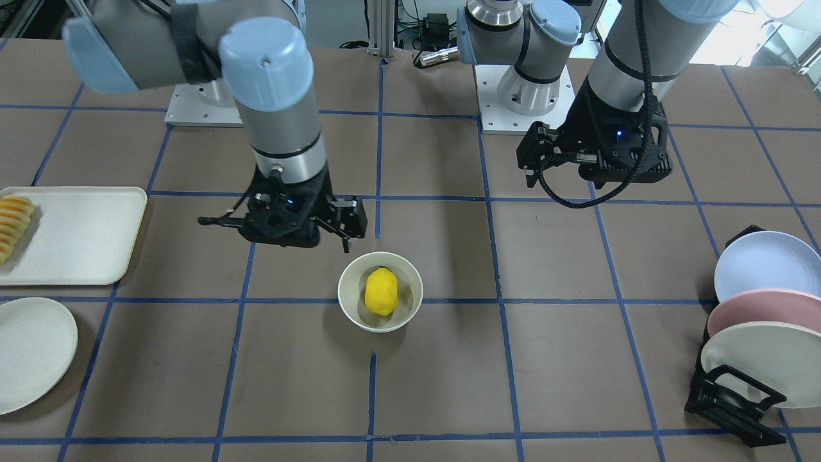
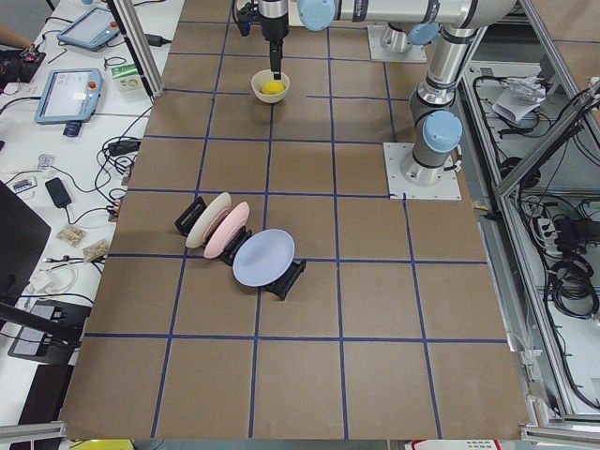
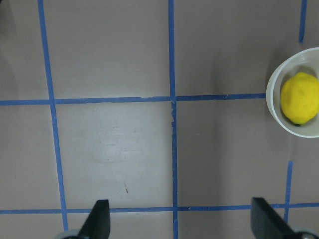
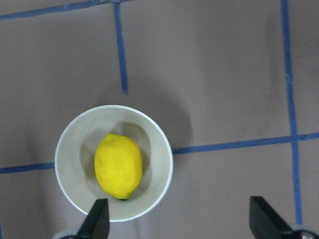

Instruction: Place bowl and put lemon in it

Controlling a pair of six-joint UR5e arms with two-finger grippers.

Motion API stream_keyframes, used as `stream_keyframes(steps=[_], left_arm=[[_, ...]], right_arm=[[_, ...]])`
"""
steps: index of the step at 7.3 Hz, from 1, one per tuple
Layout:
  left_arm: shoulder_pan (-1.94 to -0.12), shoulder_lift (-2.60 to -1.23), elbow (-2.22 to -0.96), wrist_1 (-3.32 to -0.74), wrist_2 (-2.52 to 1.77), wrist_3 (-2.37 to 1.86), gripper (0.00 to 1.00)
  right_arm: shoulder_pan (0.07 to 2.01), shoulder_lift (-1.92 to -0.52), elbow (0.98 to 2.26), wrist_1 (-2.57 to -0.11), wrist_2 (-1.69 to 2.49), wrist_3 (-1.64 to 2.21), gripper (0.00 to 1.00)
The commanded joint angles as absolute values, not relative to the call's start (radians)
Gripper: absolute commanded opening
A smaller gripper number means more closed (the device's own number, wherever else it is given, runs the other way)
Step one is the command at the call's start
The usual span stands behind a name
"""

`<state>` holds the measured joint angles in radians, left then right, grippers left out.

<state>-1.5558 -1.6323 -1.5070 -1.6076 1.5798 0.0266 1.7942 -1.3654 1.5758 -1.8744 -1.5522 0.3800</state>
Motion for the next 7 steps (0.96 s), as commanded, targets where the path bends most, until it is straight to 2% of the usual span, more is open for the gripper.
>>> stream_keyframes(steps=[1, 4, 7], left_arm=[[-1.557, -1.623, -1.506, -1.608, 1.583, 0.02, 1.0], [-1.559, -1.615, -1.506, -1.615, 1.582, 0.018, 1.0], [-1.559, -1.612, -1.506, -1.615, 1.583, 0.018, 1.0]], right_arm=[[1.685, -1.524, 1.578, -1.664, -1.555, 0.251, 1.0], [1.643, -1.575, 1.578, -1.515, -1.56, 0.091, 1.0], [1.609, -1.597, 1.58, -1.522, -1.56, 0.094, 1.0]])
